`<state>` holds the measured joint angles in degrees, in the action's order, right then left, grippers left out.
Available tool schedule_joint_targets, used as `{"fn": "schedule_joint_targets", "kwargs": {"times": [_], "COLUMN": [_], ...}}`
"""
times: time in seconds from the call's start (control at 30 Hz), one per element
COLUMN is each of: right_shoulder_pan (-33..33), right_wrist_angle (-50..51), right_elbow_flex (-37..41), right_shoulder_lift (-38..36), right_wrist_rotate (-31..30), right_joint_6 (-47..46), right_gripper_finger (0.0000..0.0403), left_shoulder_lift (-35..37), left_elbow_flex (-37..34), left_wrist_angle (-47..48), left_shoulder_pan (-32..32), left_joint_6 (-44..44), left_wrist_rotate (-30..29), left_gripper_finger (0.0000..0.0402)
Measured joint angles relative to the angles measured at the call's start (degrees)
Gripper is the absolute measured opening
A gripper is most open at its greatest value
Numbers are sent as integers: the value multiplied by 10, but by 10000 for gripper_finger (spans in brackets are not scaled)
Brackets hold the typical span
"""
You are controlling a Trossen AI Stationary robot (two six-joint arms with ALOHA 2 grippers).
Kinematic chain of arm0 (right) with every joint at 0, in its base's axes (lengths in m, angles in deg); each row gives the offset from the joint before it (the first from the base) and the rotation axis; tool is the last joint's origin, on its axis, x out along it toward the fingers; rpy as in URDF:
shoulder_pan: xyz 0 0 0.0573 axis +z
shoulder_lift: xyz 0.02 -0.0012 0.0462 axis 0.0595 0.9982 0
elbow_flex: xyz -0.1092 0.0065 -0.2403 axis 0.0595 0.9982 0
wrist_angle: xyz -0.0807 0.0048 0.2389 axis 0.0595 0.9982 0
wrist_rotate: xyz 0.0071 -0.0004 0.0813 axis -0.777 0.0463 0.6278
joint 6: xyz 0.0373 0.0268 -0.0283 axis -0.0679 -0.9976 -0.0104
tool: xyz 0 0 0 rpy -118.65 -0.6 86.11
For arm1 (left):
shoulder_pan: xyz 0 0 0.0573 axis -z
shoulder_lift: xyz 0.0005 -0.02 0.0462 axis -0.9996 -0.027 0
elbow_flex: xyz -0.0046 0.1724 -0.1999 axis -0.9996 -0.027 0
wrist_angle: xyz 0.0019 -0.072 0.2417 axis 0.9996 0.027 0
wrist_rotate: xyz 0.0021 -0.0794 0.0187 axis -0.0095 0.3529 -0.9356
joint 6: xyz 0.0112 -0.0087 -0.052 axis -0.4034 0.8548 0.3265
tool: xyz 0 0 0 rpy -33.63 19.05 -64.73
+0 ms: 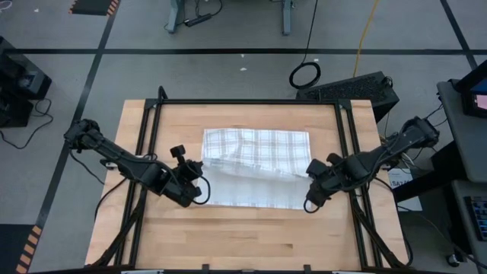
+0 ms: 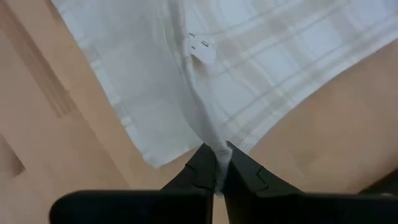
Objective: Roll towel
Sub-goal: Fold the brown checkered towel
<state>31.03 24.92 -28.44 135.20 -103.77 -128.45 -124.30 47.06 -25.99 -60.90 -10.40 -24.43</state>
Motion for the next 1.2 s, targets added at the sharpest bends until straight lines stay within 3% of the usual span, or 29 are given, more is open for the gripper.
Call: {"fn": "schedule_joint_targets", "kwargs": {"times": [0.4, 0.93, 1.2], "right_shoulder_pan": [10, 10, 5], "right_wrist_angle": [-101, -103, -103], "right_elbow_flex": [59, 59, 59], "right_shoulder_lift": [0, 0, 0], "right_wrist_rotate": [14, 11, 10], "right_joint_6": [0, 10, 16], "right_gripper_finger": [11, 11, 11], "left_shoulder_lift": [0, 5, 47], "left_elbow_flex": [0, 7, 30], "left_wrist_angle": [2, 26, 23], "left_shoulder_pan": [1, 14, 12], "left_joint_6": [-2, -10, -85], "left_wrist_rotate": [-13, -146, -238], "left_gripper_finger": [3, 3, 3]}}
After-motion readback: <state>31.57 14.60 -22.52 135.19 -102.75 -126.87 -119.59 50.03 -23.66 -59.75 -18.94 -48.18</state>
